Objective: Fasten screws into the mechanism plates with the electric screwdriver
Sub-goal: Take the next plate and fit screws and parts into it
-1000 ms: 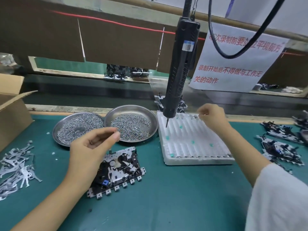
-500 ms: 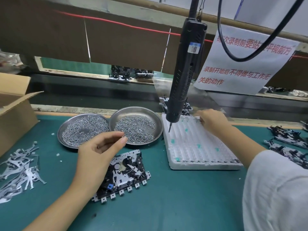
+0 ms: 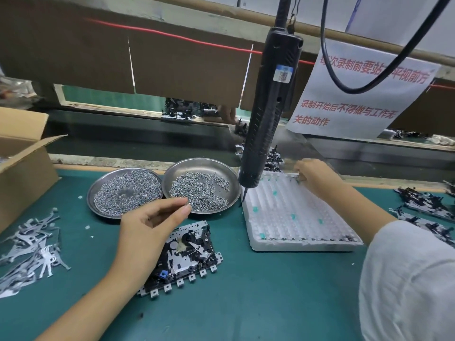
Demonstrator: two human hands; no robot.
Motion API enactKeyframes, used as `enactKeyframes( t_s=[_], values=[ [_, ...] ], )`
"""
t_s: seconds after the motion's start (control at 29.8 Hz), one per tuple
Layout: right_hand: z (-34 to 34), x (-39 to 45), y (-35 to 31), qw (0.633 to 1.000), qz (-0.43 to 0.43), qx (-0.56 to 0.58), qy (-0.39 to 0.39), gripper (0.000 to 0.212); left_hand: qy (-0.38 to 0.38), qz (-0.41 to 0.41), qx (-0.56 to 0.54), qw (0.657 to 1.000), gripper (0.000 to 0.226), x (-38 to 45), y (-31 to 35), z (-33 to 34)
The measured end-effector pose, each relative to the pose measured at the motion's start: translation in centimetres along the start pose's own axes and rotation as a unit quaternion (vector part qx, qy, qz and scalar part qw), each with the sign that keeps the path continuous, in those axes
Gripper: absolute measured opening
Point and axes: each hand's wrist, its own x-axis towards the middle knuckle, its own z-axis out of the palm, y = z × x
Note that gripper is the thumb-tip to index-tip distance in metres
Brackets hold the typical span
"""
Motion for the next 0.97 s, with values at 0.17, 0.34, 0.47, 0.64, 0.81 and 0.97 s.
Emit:
enactKeyframes(
  t_s=[0.17, 0.34, 0.47, 0.64, 0.81, 0.97],
  values=[
    [-2.8, -3.1, -1.1, 0.968, 0.111, 0.222, 0.028, 0.013, -0.007, 0.003, -0.007, 1.0, 0.018, -0.1, 0.1, 0.2],
    [-5.9, -9.3, -8.2, 0.8, 0.087, 0.579, -0.131, 0.005, -0.029, 0.01, 0.001, 1.0, 0.017, -0.2, 0.1, 0.2],
    [-5.2, -11.5, -14.5, 0.688, 0.051, 0.71, -0.139, 0.011, -0.057, 0.017, 0.009, 0.998, 0.023, -0.6, 0.1, 0.4],
    [-3.8, -10.8, -18.0, 0.621, 0.074, 0.777, -0.065, 0.019, -0.079, 0.028, 0.015, 0.996, 0.022, -0.8, 0.0, 0.4],
    [-3.4, -10.7, -18.9, 0.636, 0.049, 0.768, -0.055, 0.019, -0.093, 0.045, 0.009, 0.995, 0.015, -0.6, -0.1, 0.1],
    [-3.1, -10.8, -18.8, 0.625, 0.059, 0.776, -0.053, 0.02, -0.09, 0.039, 0.015, 0.995, 0.014, -0.6, -0.4, 0.1]
  ],
)
